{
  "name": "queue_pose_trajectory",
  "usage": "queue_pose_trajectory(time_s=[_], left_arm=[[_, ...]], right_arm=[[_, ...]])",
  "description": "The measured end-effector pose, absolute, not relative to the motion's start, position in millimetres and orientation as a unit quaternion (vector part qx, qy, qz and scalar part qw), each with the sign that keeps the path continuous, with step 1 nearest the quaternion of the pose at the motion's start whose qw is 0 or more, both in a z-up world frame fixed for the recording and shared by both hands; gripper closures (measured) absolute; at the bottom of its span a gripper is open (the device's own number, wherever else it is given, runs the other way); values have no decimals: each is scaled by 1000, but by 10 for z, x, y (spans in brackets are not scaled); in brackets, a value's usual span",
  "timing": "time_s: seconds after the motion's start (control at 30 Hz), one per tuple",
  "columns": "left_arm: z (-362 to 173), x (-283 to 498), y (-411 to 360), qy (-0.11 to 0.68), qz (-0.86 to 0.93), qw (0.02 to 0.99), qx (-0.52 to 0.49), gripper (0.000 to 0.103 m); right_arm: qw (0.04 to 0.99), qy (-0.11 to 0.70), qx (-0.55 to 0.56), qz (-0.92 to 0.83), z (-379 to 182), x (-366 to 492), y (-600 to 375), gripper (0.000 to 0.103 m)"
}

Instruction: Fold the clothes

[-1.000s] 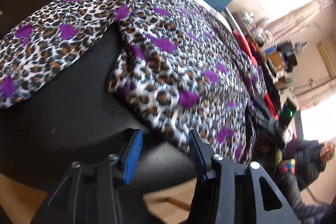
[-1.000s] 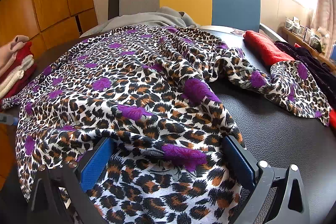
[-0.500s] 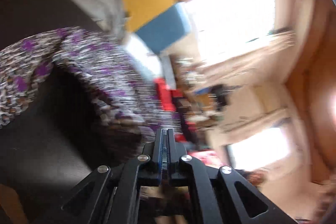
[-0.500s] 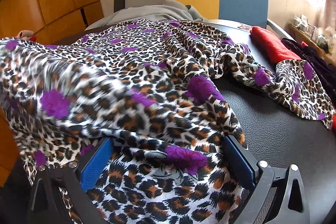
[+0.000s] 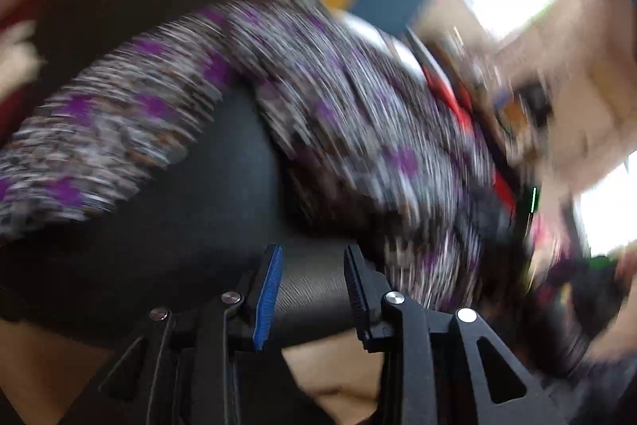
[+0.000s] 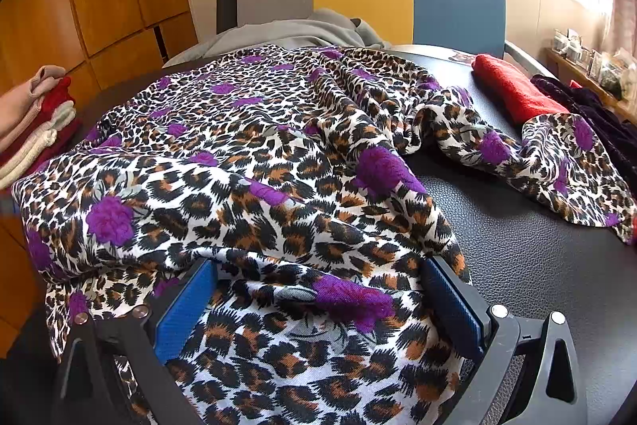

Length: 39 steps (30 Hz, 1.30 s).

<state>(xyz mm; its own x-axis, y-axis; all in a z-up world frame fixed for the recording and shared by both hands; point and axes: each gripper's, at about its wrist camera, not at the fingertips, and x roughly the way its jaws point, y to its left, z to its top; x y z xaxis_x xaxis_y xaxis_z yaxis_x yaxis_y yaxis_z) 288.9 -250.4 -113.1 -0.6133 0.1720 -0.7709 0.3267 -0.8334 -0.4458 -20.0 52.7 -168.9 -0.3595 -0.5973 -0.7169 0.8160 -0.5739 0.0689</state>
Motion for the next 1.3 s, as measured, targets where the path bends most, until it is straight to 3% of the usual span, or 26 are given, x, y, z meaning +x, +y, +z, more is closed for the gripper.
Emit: queue_pose_trajectory(time_s=[0.13, 0.2, 0.37, 0.43, 0.47, 0.5, 0.63, 0.77, 0.87, 0.97, 1.1, 1.3], left_arm=[[-1331, 2653, -2061, 195, -861, 13, 469, 64], [-1345, 2552, -1984, 187, -871, -12, 454, 51], [-1371, 2080, -1935, 204, -874, -26, 439, 48], [-1355, 1904, -1954, 211, -873, -25, 438, 54], [-1332, 1845, -1987, 227, -870, -33, 437, 82], [-1289, 1824, -2049, 256, -863, -48, 433, 95], [-837, 1999, -2252, 358, -851, -141, 357, 96], [-137, 2636, -2383, 397, -853, -244, 235, 98], [84, 3063, -2555, 418, -859, -235, 181, 80], [-135, 3310, -2793, 427, -876, -119, 191, 80], [-882, 3171, -2882, 451, -841, -1, 298, 70], [-1603, 2650, -2435, 454, -782, -21, 426, 53]], right_arm=[[436, 151, 359, -811, -1692, -201, 530, 0], [436, 151, 358, -812, -1693, -204, 530, 0], [436, 151, 358, -812, -1691, -215, 534, 0], [436, 151, 360, -811, -1691, -219, 531, 0], [436, 151, 360, -811, -1691, -221, 529, 0], [436, 151, 361, -810, -1691, -223, 527, 0], [437, 149, 362, -810, -1689, -226, 528, 0], [442, 138, 361, -810, -1685, -236, 558, 0], [441, 136, 360, -811, -1682, -237, 551, 0], [439, 138, 358, -812, -1682, -219, 532, 0], [437, 139, 358, -813, -1681, -201, 519, 0], [432, 145, 357, -815, -1685, -171, 495, 0]])
